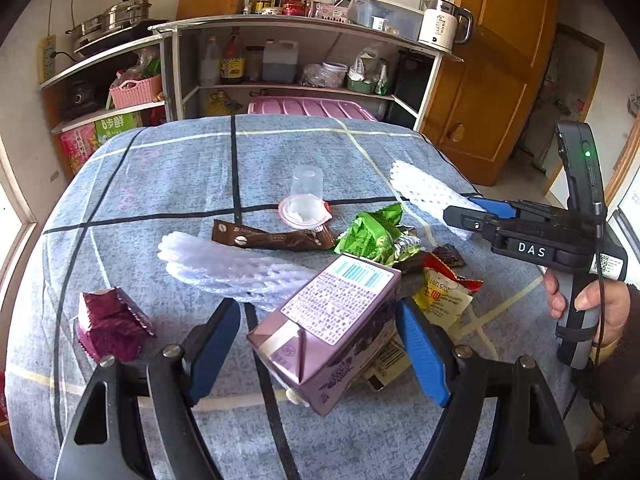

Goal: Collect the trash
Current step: 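Move both tools back to the table toward the purple grape carton, then grasp the purple grape carton with the left tool while the right tool grasps the white foam net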

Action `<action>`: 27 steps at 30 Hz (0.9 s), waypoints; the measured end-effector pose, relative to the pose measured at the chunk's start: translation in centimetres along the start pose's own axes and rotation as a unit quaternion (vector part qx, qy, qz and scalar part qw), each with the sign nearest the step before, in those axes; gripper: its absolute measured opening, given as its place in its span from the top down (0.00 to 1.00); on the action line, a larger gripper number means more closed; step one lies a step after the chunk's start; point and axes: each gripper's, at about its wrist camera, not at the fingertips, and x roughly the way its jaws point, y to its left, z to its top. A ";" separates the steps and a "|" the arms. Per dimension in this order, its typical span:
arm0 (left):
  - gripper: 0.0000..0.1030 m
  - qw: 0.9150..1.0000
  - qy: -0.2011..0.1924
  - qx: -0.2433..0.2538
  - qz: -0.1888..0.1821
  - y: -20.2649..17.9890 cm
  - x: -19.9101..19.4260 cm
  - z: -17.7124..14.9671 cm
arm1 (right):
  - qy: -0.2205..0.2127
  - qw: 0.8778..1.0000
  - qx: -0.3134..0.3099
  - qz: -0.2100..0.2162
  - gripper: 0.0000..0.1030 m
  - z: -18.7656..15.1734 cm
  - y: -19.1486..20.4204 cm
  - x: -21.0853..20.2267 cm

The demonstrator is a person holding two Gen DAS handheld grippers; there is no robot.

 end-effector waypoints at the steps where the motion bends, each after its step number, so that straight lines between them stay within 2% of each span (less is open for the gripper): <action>1: 0.21 1.000 -0.002 -0.001 -0.003 0.0 0.2 0.0 | 0.002 1.000 0.000 0.002 0.50 0.0 0.0 0.2; 6: 0.21 1.000 -0.003 -0.012 -0.024 -0.2 0.2 -0.1 | 0.014 1.000 0.016 0.018 0.52 -0.3 -0.4 0.9; 9: 0.23 0.999 -0.003 -0.017 -0.032 -0.4 0.0 -0.2 | 0.022 0.999 0.026 0.027 0.58 -0.3 -0.7 1.1; 11: 0.29 0.998 -0.001 -0.032 -0.045 -0.3 0.0 -0.3 | 0.023 0.999 0.028 0.027 0.64 -0.5 -0.7 1.2; 15: 0.36 0.999 0.004 -0.037 -0.038 -0.6 0.1 -0.6 | 0.021 0.999 0.032 0.021 0.69 -0.8 -0.8 1.1; 17: 0.44 0.998 0.006 -0.043 -0.043 -0.6 0.2 -0.6 | 0.021 0.999 0.033 0.019 0.72 -0.9 -0.8 0.9; 21: 0.52 0.998 -0.003 -0.043 -0.037 -1.2 -0.3 -0.7 | 0.018 0.999 0.035 0.018 0.74 -1.3 -0.8 0.4; 23: 0.59 0.998 -0.004 -0.047 -0.033 -1.4 -0.4 -0.7 | 0.014 0.999 0.037 0.015 0.74 -1.6 -0.8 0.0; 27: 0.62 0.998 -0.012 -0.051 -0.016 -1.9 -0.6 -0.8 | 0.004 0.999 0.043 0.015 0.75 -2.0 -0.7 -1.0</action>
